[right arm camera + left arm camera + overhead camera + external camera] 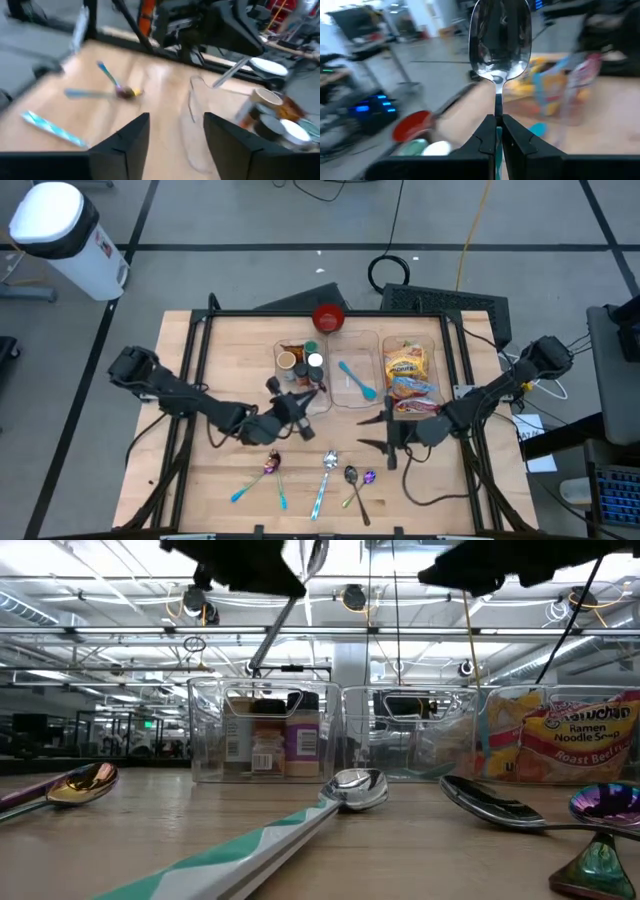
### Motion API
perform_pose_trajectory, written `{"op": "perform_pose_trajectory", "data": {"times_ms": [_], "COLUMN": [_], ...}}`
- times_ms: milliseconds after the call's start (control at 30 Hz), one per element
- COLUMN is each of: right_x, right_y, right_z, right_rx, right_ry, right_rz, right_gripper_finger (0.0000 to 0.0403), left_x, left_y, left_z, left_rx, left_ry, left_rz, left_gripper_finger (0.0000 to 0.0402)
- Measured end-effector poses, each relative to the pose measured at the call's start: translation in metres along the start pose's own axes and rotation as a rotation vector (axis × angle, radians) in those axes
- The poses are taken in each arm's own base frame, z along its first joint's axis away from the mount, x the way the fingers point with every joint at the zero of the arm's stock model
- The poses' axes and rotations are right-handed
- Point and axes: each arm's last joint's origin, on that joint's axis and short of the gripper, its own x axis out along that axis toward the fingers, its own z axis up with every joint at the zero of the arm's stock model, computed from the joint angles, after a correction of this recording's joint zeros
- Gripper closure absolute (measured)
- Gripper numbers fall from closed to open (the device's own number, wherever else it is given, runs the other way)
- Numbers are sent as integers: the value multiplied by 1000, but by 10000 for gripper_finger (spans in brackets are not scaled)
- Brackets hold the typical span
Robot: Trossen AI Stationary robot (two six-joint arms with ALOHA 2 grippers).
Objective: Pick & Place Food Item
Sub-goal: Put the left blue pattern spoon into the middle transparent bin
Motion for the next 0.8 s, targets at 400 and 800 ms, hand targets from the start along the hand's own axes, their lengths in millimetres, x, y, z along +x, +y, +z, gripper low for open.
{"op": "perform_pose_trajectory", "data": {"times_ms": [400, 800], "right_x": [9, 27], "right_y": [-34, -86], "right_z": [6, 6], "right_rx": [-35, 238], "right_ry": [-17, -140], "right_rz": [-385, -266], "right_gripper_finger": [120, 138], "left_x": [24, 80], "left_y": [0, -17], "left_z": [-10, -17], "left_rx": [73, 234], "left_ry": [-1, 48], "left_rz": [47, 53], "left_gripper_finger": [391, 390]}}
